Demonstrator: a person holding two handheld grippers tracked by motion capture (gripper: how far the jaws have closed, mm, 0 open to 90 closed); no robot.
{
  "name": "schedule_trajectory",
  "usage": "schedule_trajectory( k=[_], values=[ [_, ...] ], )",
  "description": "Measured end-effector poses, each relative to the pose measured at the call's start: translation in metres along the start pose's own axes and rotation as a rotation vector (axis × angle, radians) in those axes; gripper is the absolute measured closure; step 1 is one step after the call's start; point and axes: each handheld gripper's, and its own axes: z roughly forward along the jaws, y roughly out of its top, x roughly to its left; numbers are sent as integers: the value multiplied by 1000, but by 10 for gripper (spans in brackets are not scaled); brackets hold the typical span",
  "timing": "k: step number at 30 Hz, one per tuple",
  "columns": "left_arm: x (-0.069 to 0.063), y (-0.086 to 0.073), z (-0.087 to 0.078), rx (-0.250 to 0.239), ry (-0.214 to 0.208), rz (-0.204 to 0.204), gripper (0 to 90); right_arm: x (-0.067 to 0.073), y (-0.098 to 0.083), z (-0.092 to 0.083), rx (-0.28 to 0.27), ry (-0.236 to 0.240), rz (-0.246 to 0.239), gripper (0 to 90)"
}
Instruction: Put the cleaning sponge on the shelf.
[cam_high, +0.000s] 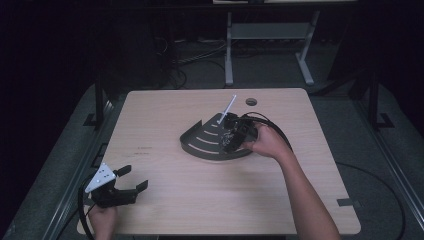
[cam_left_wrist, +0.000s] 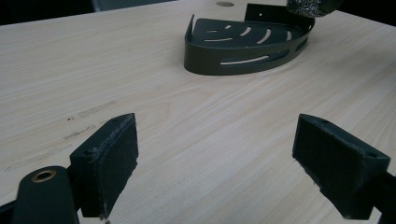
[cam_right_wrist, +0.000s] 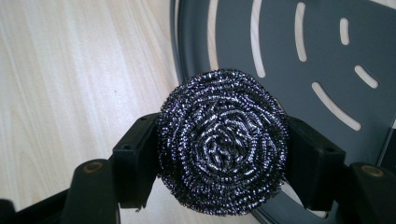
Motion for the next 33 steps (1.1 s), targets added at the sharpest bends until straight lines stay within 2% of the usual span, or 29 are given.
schedule_trajectory(
  k=[7,11,18,30,33],
  values=[
    [0,0,0,0,0,0,137,-7,8,5,20,-4,3,326],
    [0,0,0,-2,1,-3,137,-10,11,6,3,2,5,326],
    [0,0,0,-1,-2,0,137,-23,10,18,20,2,35,326],
    [1,0,0,-2,-2,-3,137,-34,19,25,41,-1,49,326],
    [1,0,0,-3,-1,-5,137,-35,21,26,25,3,57,326]
  ],
)
